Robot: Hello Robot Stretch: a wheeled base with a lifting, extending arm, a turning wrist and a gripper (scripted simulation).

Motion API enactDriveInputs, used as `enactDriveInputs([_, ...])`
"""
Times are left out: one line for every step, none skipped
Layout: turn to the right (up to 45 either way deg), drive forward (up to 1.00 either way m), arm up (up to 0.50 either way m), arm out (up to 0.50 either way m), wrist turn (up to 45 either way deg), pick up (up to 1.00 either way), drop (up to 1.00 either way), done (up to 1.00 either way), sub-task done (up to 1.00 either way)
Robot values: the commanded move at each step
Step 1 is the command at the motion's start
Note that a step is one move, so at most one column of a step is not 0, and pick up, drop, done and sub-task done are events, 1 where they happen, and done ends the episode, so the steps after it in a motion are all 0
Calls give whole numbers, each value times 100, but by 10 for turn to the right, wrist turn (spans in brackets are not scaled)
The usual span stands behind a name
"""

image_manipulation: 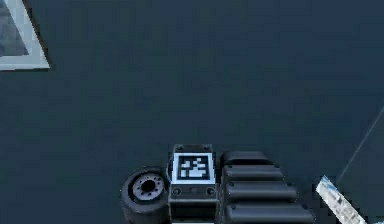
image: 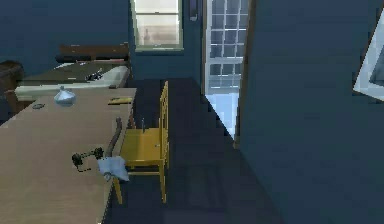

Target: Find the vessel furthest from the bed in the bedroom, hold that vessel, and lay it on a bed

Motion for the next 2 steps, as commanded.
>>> enactDriveInputs([0, 15, 0, 0, 0, 0, 0, 0, 0])
enactDriveInputs([60, 0, 0, 0, 0, 0, 0, 0, 0])
